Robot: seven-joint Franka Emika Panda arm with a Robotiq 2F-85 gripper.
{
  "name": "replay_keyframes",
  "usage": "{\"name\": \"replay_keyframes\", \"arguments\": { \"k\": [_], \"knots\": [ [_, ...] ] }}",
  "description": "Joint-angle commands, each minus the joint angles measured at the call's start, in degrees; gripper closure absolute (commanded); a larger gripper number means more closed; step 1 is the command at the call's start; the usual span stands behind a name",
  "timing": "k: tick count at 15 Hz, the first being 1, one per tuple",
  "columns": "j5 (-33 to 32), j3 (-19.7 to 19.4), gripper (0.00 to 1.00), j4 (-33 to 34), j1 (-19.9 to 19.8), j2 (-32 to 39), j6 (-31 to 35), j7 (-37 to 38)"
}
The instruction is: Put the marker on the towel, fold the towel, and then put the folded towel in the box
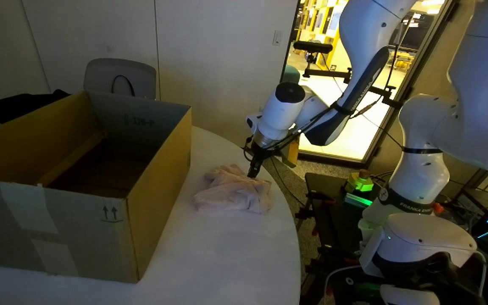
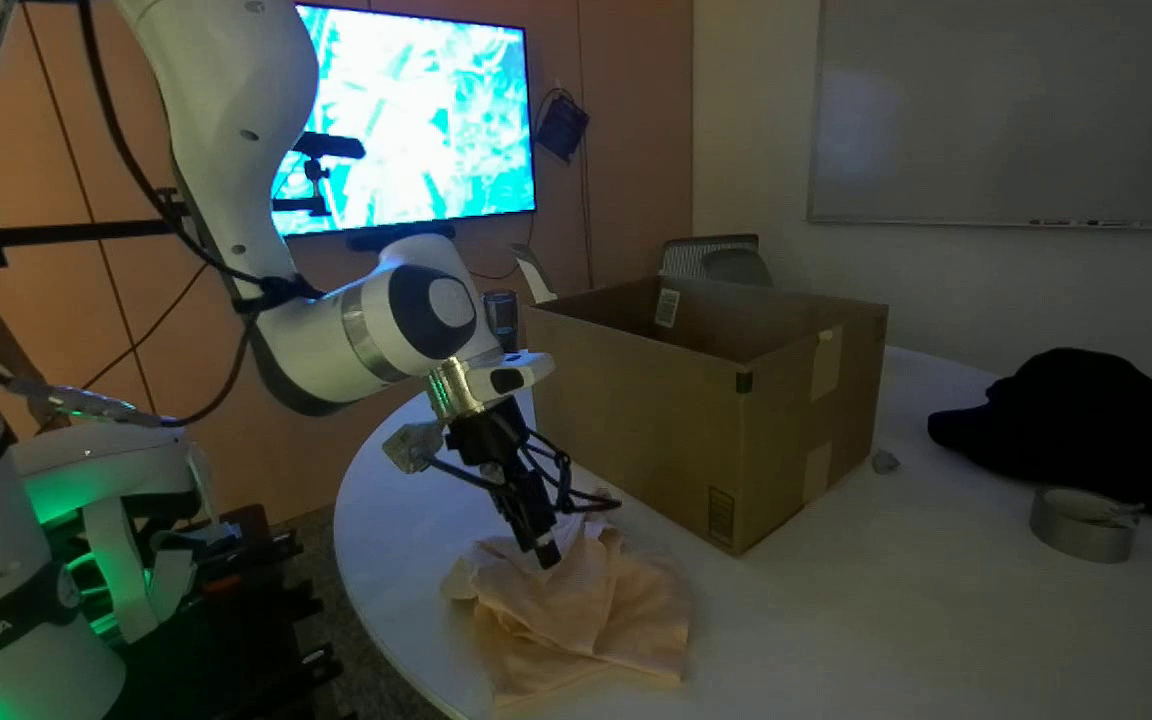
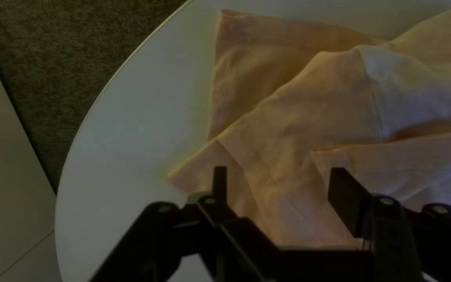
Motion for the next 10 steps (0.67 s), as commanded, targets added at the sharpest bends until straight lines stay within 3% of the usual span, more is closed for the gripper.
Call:
{"name": "replay_keyframes", "arguments": {
  "k": [1,4,7,10],
  "knots": [
    [-3.91,-4.15,0.01,1.26,-4.54,2.94,7.77,-0.81],
    [-3.50,-5.11,0.00,3.04,-9.53,7.40,16.02,-3.78],
    [-2.20,-1.62,0.00,4.25,-15.54,11.87,26.16,-7.50],
    [-4.56,4.53,0.00,5.20,-21.15,15.25,34.41,-8.73]
  ]
}}
